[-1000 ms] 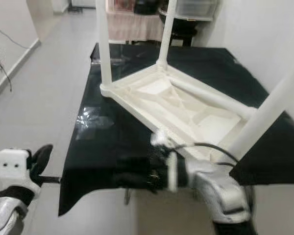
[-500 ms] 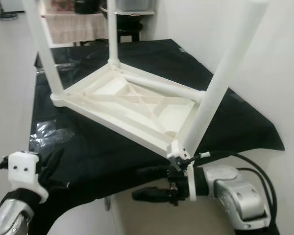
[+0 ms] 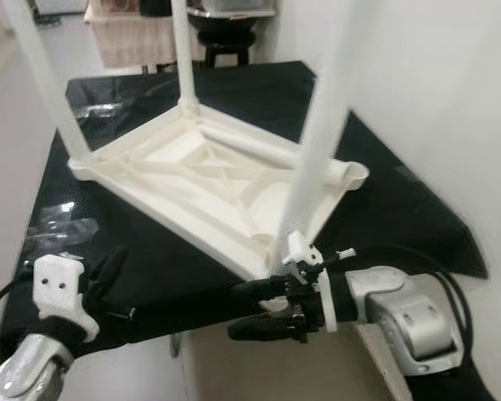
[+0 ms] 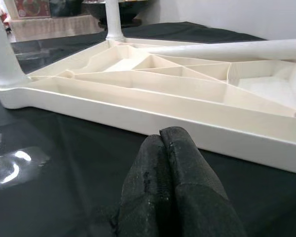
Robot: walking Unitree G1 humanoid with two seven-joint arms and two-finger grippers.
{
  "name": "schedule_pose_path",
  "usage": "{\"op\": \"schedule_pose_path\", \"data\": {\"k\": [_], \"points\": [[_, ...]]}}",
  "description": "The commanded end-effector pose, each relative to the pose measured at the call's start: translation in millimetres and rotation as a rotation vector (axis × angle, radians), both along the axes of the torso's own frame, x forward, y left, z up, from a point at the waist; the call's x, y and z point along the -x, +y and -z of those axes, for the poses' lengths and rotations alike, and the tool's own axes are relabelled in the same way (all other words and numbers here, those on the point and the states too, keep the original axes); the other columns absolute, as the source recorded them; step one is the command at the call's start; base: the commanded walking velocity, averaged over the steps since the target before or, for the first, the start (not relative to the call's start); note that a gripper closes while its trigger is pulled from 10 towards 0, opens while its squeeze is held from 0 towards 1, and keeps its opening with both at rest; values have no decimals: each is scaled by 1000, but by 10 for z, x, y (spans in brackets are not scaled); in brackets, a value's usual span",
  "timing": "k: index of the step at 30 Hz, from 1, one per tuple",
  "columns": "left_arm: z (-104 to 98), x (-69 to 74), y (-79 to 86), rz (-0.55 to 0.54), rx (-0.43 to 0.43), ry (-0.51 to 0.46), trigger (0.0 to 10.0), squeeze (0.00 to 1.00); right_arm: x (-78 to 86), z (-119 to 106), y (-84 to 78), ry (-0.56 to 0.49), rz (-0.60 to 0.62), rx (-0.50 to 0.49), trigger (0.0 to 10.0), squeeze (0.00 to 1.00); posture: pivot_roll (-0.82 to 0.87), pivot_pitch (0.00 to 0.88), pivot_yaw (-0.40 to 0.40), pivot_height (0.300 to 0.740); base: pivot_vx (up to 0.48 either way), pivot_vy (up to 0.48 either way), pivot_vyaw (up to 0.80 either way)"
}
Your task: Building children table
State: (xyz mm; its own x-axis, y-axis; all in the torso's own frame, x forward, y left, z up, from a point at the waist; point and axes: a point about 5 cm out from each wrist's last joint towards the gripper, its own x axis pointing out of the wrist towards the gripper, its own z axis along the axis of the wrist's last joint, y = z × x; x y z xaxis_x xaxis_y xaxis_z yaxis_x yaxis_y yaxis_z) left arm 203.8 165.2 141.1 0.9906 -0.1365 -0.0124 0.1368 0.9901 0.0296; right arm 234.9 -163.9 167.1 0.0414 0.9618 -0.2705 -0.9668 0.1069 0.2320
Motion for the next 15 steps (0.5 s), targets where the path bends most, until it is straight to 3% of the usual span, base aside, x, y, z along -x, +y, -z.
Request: {"op": "schedule_pose_path", "data": {"k": [1,7,11,15], "points": [[2,9,-4,6,2,3,10000,0,10,4,-3,-5,-9,8,10000,0,-36,93,-31,740,0,-480,0],[1,3,2,-2,7,1,10000,0,-71,26,57,-55,27,26,10000,0,-37,95,-32,740,0,-480,0],[1,-6,5,-12,9,-5,10000,0,-167,83,117,-181,47,96,10000,0,-38,95,-32,740,0,0,0],[-1,-8,6,-18,10,-5,10000,0,-291,95,148,-239,112,167,10000,0,-38,95,-29,740,0,0,800]]}}
